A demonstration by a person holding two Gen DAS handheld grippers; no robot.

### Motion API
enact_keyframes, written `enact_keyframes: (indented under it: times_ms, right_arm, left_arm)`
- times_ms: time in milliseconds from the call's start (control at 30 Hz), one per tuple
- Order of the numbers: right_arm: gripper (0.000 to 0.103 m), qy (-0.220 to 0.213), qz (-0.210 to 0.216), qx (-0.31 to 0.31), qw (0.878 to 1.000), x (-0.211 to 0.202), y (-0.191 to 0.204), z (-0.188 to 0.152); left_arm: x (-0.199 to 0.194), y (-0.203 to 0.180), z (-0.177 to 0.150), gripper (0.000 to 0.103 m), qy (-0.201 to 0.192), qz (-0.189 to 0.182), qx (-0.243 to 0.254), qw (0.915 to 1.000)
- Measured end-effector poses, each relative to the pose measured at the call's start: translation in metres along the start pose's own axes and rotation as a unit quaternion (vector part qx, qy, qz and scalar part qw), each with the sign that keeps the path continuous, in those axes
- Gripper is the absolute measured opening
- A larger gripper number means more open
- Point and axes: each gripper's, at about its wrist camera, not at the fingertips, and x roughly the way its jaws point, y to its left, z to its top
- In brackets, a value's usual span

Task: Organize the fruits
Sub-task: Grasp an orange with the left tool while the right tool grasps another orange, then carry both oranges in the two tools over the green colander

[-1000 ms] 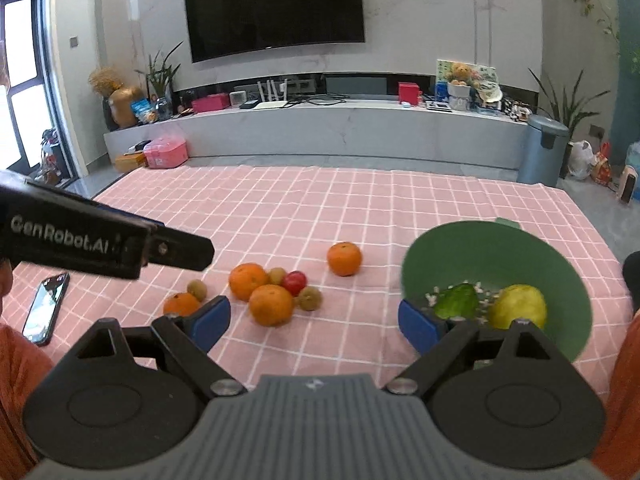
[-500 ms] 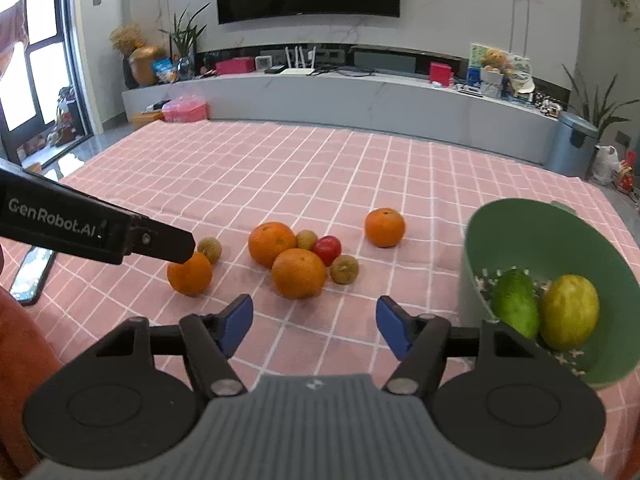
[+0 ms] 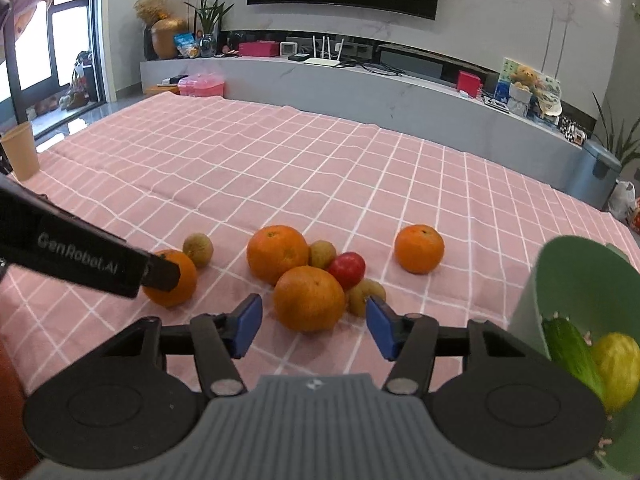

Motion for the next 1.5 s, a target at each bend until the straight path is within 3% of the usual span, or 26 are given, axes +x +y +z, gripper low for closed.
enact_keyframes:
  times_ms: [500,667,833,1067,1500]
  right_arm:
    - [0.045,0.013,0.012,0.018,1.000,0.031,0.000,-0.003]
    - [0.044,0.010,0.010,0.017,1.000,0.030,0.002,-0.003]
    - [0.042,0.015,0.015,0.019,1.000,0.027,0.001,-0.002]
    - [0.042,0.017,0.027,0.016,0.999,0.000,0.001,-0.003]
    - [0.042,-0.024,0.040,0.001,0.999,-0.090,-0.027,-0.005]
  left_arm:
    - [0.018,0.005,-0.002,0.063,0.005,-0.010,-0.005,0.9999]
    - [0.019,0.004,-0.003,0.050,0.005,-0.009,-0.004,0.9999]
    - [0.016,-0.001,-0.005,0.048,0.003,0.000,0.007,1.0000]
    - [-0.005,-0.008,-0.006,0.048,-0.010,-0.012,0.001,0.9999]
    - [-0.063,-0.054,0.006,0.048,-0.042,-0.082,0.029,0.9953]
